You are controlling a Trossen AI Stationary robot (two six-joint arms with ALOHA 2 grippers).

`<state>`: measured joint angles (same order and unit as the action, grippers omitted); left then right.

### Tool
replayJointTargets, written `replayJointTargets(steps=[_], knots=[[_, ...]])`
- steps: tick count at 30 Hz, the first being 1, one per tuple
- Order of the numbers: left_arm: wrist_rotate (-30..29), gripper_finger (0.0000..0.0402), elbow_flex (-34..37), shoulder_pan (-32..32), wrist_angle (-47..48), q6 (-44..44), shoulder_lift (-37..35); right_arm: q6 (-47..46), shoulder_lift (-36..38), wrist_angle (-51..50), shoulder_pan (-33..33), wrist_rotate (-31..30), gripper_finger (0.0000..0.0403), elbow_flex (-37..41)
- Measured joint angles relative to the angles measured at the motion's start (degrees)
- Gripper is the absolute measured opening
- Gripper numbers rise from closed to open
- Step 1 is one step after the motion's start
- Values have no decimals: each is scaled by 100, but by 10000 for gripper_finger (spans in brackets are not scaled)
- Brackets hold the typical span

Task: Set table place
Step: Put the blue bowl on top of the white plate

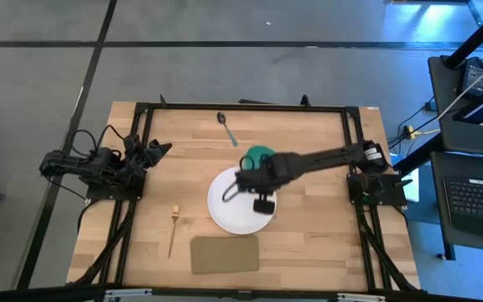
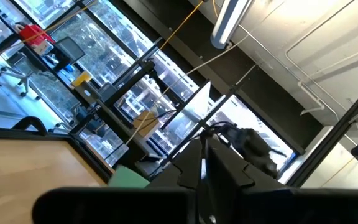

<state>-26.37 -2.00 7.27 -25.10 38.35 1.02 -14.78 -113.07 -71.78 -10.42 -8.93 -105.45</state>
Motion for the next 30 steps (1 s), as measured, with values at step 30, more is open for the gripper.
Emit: replayJointTargets(steps=[30], knots=[[7, 9, 0, 0, 48, 4, 0, 1210, -1665, 643, -699, 289, 19, -624]])
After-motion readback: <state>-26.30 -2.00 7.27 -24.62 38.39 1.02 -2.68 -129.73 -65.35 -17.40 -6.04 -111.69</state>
